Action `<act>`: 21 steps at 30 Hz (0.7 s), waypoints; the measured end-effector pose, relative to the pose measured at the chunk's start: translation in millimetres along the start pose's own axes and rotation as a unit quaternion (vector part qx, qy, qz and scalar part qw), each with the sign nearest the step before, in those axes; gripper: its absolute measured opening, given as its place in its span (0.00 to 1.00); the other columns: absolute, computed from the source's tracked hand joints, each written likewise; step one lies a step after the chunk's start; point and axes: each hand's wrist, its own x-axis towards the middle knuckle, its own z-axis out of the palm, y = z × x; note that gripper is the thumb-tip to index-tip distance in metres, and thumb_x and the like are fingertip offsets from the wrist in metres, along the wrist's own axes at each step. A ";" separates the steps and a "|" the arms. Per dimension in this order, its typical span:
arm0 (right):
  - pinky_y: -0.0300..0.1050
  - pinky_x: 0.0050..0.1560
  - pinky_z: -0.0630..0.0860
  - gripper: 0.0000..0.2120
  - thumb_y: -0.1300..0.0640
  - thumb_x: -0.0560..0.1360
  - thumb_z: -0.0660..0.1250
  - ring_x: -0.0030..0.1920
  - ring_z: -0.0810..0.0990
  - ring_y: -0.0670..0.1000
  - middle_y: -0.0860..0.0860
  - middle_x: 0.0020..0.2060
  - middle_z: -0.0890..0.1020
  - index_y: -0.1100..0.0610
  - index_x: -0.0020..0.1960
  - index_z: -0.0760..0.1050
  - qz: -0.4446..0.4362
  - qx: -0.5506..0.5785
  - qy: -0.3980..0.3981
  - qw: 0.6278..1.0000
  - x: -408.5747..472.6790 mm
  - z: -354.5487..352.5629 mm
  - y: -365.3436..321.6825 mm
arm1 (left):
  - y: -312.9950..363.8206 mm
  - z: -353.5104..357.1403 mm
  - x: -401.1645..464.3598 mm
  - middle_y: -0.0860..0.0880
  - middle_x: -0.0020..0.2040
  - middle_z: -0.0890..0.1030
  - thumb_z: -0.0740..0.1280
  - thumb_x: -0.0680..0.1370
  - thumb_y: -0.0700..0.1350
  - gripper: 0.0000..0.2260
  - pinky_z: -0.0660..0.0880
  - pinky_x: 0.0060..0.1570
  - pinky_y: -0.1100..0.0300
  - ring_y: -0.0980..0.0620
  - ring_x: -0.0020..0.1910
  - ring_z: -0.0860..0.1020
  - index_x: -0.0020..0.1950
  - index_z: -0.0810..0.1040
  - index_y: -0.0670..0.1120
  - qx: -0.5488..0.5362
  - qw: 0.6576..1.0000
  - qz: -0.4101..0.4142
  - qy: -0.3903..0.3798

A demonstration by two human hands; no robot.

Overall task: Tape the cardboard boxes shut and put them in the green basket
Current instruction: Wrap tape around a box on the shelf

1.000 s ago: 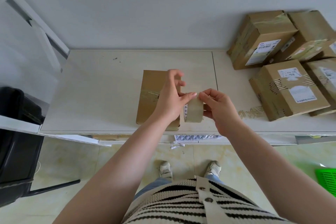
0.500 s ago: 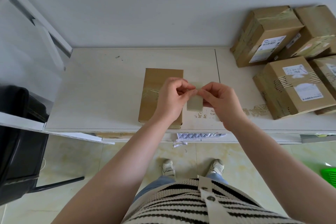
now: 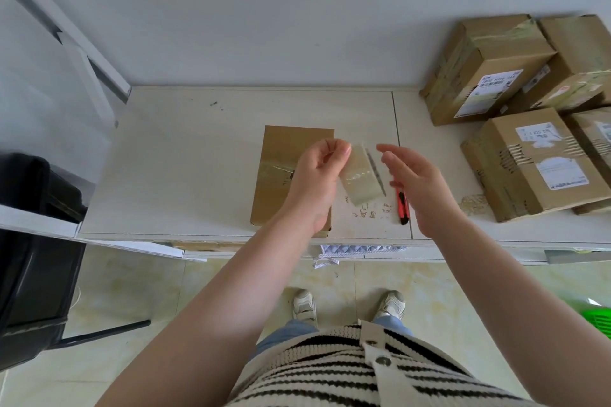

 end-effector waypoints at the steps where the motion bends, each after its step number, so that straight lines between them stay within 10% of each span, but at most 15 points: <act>1: 0.42 0.48 0.77 0.13 0.50 0.80 0.63 0.49 0.81 0.44 0.47 0.51 0.83 0.52 0.62 0.79 0.050 0.044 -0.032 0.997 0.9 0.8 1.7 | 0.4 0.3 1.7 0.52 0.40 0.77 0.64 0.81 0.42 0.06 0.73 0.45 0.67 0.60 0.39 0.75 0.45 0.75 0.46 -0.049 0.999 -0.014 -0.014; 9: 0.43 0.43 0.78 0.18 0.46 0.68 0.69 0.43 0.80 0.48 0.49 0.43 0.84 0.54 0.54 0.83 0.154 0.189 -0.050 0.969 -5.0 -0.4 5.4 | -11.1 2.9 17.6 0.49 0.47 0.77 0.68 0.79 0.41 0.07 0.74 0.48 0.64 0.53 0.46 0.76 0.53 0.72 0.50 0.053 0.998 -0.010 0.025; 15: 0.42 0.40 0.77 0.09 0.51 0.75 0.70 0.44 0.80 0.49 0.49 0.42 0.84 0.53 0.53 0.83 0.183 0.141 -0.008 0.973 -3.2 -23.3 15.9 | -14.7 5.1 33.2 0.48 0.43 0.82 0.66 0.80 0.46 0.09 0.67 0.37 0.68 0.54 0.39 0.76 0.48 0.82 0.41 0.417 0.896 0.148 -0.042; 21: 0.43 0.34 0.80 0.08 0.55 0.77 0.69 0.40 0.81 0.52 0.54 0.42 0.82 0.59 0.52 0.80 0.243 0.105 0.065 0.962 15.3 -24.8 37.3 | -31.4 5.5 38.7 0.44 0.68 0.71 0.67 0.79 0.50 0.19 0.65 0.67 0.54 0.44 0.65 0.70 0.69 0.75 0.46 0.604 0.772 0.174 -0.099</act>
